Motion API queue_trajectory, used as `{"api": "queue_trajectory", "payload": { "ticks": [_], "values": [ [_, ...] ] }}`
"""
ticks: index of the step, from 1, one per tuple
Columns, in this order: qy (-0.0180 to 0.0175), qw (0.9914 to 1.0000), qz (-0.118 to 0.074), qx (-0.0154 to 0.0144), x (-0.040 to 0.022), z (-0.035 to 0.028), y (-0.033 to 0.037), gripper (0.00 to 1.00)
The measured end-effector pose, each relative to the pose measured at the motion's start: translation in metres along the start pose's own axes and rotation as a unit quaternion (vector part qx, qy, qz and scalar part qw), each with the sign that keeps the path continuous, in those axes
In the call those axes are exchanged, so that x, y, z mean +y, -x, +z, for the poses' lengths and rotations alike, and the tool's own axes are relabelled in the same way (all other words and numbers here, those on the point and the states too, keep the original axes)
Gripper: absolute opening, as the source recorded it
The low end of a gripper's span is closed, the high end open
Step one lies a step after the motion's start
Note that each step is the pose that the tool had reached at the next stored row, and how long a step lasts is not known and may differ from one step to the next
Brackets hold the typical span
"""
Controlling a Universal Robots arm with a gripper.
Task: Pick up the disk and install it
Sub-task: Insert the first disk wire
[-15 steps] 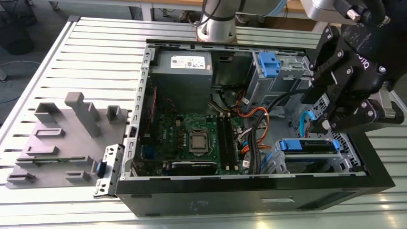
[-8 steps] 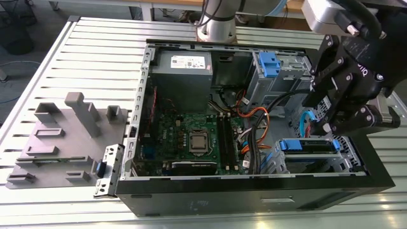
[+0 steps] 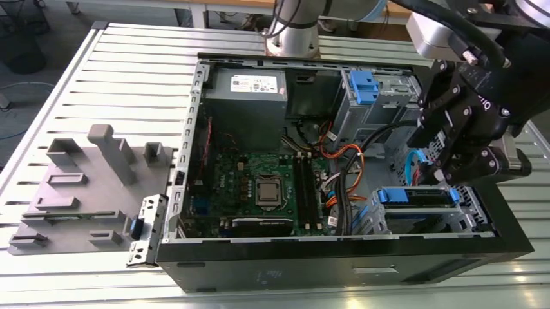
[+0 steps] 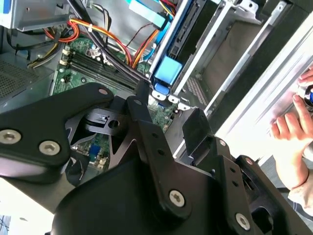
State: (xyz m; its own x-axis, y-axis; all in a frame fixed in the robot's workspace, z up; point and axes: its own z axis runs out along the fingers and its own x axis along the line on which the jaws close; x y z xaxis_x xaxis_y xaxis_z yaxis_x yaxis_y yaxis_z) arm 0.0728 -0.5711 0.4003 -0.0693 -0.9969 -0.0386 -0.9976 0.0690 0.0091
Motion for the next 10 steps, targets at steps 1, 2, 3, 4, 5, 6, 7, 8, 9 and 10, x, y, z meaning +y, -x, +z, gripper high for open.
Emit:
{"api": "queue_trajectory", "payload": {
  "ticks": [1,2,3,4,5,6,7,8,9,10],
  "values": [
    [0.0000,1.00000,0.000,0.0000,-0.0015,0.0013,0.0006,0.55],
    [0.0001,1.00000,0.000,0.0000,-0.0034,0.0024,0.0011,0.55],
    [0.0004,1.00000,-0.001,0.0000,-0.0057,0.0034,0.0015,0.55],
    [0.0006,1.00000,-0.001,0.0000,-0.0083,0.0044,0.0018,0.55],
    [0.0010,1.00000,-0.001,0.0000,-0.0109,0.0054,0.0022,0.55],
    [0.0012,1.00000,-0.001,0.0001,-0.0136,0.0065,0.0025,0.55],
    [0.0016,1.00000,-0.001,0.0001,-0.0164,0.0078,0.0028,0.55],
    [0.0018,1.00000,-0.001,0.0001,-0.0188,0.0090,0.0030,0.55],
    [0.0019,1.00000,-0.001,0.0002,-0.0210,0.0104,0.0033,0.55],
    [0.0020,1.00000,-0.002,0.0002,-0.0225,0.0121,0.0036,0.55]
  ]
}}
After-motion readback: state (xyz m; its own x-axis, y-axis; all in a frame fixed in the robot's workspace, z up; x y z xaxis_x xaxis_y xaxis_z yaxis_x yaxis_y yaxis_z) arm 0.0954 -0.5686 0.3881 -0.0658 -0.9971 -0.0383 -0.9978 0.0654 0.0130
